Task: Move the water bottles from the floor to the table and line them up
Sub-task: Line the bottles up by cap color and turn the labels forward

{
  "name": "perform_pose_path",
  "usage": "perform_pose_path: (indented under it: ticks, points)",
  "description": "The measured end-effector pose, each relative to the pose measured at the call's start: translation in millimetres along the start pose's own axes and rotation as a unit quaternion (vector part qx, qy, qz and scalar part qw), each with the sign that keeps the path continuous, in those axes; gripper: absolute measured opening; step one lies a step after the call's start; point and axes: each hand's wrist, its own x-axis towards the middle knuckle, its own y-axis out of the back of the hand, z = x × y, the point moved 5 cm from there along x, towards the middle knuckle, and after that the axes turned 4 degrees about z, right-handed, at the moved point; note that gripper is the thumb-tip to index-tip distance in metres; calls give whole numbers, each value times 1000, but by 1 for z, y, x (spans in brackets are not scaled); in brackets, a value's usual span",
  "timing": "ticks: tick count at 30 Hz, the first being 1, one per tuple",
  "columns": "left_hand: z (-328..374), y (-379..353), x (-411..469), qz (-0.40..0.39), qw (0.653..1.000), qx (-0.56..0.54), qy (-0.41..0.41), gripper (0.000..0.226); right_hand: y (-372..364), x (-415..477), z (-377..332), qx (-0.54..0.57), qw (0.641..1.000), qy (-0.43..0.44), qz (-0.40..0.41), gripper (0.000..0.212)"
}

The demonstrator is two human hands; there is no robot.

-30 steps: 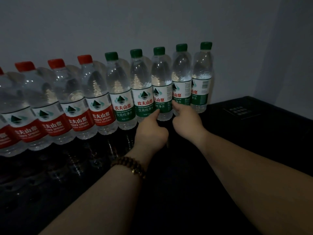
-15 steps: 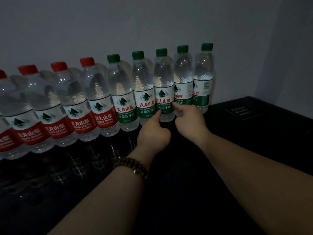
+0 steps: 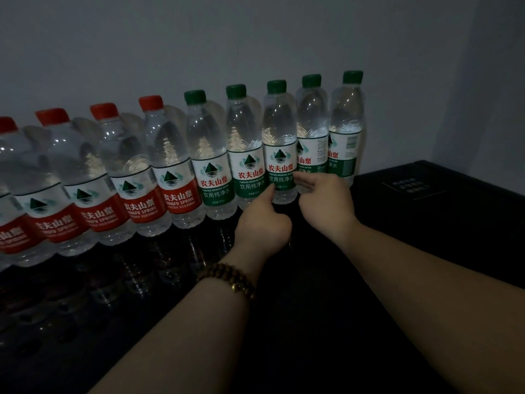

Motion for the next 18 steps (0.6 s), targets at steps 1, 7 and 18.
perform_pose_path:
  ticks: [1,7,18]
  points:
    - [0,0,0,1,1000,2,-2,91,0,-1,0,1,1000,-3,-5,64]
    - [-1,-1,2,6,1000,8,-4,91,-2,0,1,7,1000,-10,-15,69]
    - [-1,0,1,18,1000,0,-3,96,-3,2,6,4,999,-26,-35,74]
